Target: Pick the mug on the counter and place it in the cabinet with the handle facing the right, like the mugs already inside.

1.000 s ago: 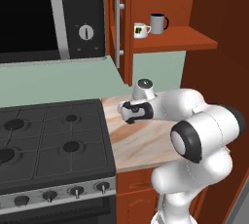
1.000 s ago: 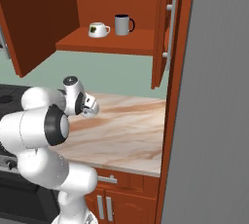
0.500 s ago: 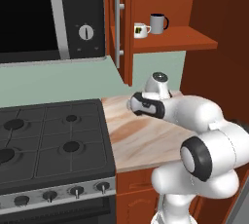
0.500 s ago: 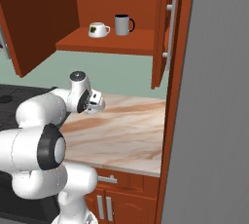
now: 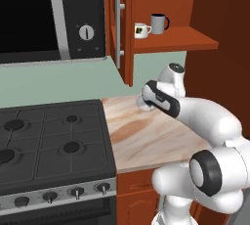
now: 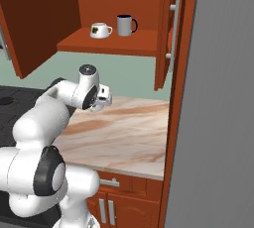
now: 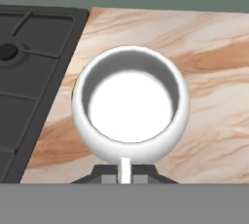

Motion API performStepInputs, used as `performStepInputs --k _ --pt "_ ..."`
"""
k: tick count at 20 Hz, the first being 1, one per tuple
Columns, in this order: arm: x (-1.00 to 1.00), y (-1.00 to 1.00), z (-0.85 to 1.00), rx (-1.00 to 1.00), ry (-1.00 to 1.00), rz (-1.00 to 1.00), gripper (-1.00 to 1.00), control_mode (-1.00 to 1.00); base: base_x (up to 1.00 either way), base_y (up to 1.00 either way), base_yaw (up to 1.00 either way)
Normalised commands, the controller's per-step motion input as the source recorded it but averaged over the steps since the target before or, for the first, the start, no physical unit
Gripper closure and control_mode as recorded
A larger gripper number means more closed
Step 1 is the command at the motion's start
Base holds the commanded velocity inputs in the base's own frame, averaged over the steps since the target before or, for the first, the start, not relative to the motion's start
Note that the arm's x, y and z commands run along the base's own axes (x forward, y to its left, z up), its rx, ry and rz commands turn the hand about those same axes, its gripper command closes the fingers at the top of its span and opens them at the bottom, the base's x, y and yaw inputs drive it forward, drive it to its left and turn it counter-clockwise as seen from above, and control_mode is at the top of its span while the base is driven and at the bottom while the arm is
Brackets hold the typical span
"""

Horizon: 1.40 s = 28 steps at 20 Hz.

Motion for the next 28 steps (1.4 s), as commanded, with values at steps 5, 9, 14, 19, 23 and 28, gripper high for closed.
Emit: performStepInputs --k 5,9,14,19,23,28 --pt "-0.19 -0.18 0.45 -0.02 0.00 0.16 1.00 -1.00 0.00 0.00 0.00" --pt "-0.24 -0.20 0.38 -0.07 0.00 0.19 1.00 -1.00 0.00 0.00 0.00" --pt "-0.22 -0.10 0.34 -0.10 -0.02 0.19 1.00 -1.00 0.00 0.00 0.00" --pt "-0.24 -0.09 0.30 -0.13 -0.06 0.17 1.00 -1.00 0.00 0.00 0.00" --pt "-0.33 -0.10 0.26 -0.12 -0.14 0.18 1.00 -1.00 0.00 0.00 0.00" --pt "-0.33 -0.14 0.25 -0.08 -0.17 0.18 1.00 -1.00 0.00 0.00 0.00"
